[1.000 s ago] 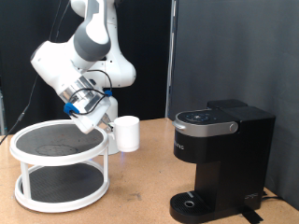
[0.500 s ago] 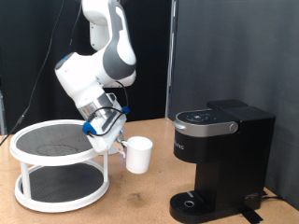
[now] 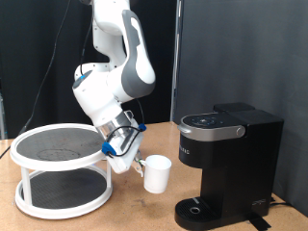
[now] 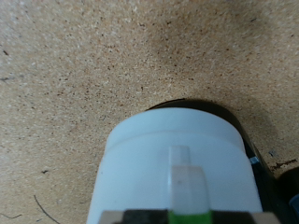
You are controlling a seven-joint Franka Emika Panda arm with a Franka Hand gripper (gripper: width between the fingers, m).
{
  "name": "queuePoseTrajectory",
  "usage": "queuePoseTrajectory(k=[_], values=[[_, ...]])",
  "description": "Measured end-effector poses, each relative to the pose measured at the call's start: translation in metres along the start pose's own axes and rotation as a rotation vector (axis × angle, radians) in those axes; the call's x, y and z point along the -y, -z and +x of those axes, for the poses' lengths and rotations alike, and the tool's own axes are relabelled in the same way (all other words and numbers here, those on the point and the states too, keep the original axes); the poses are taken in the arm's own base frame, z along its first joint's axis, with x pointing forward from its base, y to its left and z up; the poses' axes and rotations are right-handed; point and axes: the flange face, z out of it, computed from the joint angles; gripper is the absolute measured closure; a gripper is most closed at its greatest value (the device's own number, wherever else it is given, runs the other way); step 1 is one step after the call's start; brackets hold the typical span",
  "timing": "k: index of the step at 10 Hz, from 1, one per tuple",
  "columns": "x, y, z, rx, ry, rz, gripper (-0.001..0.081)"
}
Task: Make a cup of coffee with the keurig machine
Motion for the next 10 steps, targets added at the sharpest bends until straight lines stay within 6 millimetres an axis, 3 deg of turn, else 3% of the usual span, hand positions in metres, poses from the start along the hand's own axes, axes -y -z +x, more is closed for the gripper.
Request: queuePoseTrajectory(k=[6, 10], values=[[-0.031, -0.058, -0.004, 0.039, 0.028, -0.008, 0.0799], [-0.052, -0.085, -0.007, 0.067, 0.036, -0.009, 0.0799]])
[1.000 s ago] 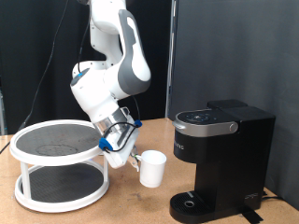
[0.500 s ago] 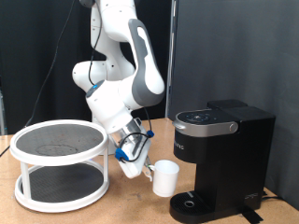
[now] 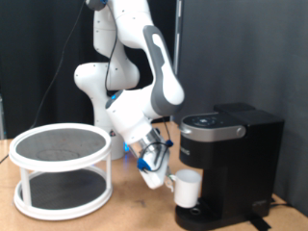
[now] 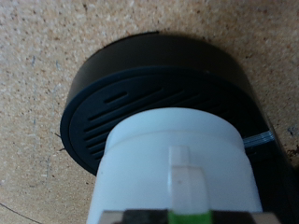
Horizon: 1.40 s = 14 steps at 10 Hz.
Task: Make a cup of coffee with the keurig machine
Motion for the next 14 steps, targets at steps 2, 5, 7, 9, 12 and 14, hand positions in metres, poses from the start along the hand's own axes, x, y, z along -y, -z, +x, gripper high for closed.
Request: queuePoseTrajectory(k=[2, 5, 7, 9, 12, 14], values=[[-0.003, -0.006, -0.004, 0.018, -0.005, 0.005, 0.0799], [-0.003, -0.012, -0.008, 0.028, -0.005, 0.019, 0.0799], [-0.002, -0.015, -0.008, 0.031, -0.012, 0.024, 0.0799], [-0.002, -0.015, -0.008, 0.037, -0.012, 0.028, 0.0794], [-0.002, -0.015, -0.008, 0.038, -0.013, 0.028, 0.0433], [-0.001, -0.014, -0.006, 0.028, -0.005, 0.024, 0.0298]])
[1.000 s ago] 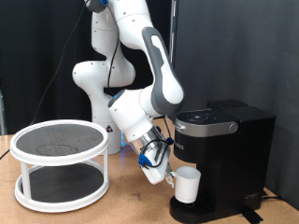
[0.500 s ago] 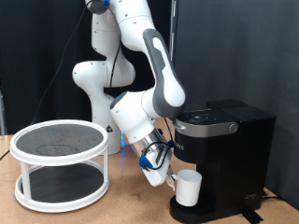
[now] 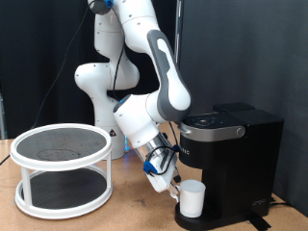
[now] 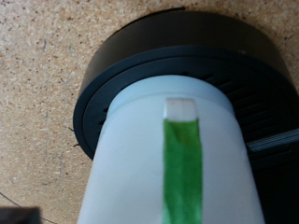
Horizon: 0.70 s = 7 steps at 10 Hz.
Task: Make a cup of coffee with the keurig machine
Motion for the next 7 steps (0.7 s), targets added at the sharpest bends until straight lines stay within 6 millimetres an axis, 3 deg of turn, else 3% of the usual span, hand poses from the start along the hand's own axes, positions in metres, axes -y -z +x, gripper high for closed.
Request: queuePoseTrajectory(k=[1, 2, 3, 6, 7], values=[[0.003, 0.002, 0.005, -0.018, 0.01, -0.015, 0.0298], [0.008, 0.006, 0.012, -0.038, 0.016, -0.036, 0.0133], [0.013, 0.013, 0.019, -0.058, 0.019, -0.062, 0.009], [0.023, 0.041, 0.036, -0.034, 0.007, -0.098, 0.0072], [0.023, 0.04, 0.036, -0.036, 0.007, -0.098, 0.0072]])
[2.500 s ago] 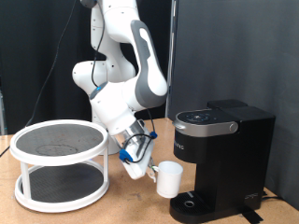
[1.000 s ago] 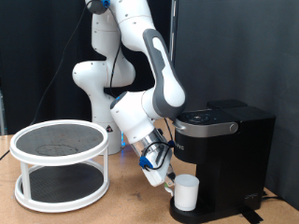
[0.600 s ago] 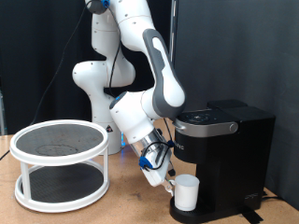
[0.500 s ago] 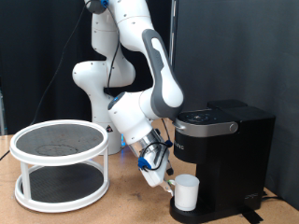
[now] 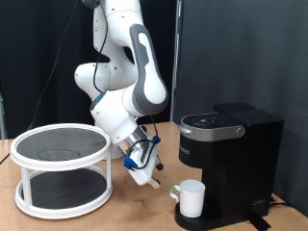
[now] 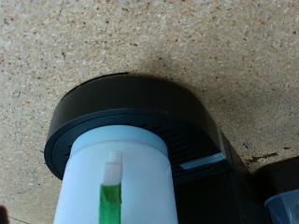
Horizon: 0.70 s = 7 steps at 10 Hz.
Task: Make a cup of coffee with the keurig machine
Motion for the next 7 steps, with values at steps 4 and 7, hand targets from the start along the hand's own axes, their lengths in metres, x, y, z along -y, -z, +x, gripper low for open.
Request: queuePoseTrajectory(k=[4, 7], values=[[-0.016, 0.017, 0.001, 0.018, 0.035, -0.112, 0.0072], [-0.029, 0.049, 0.0, 0.039, 0.074, -0.122, 0.0072]])
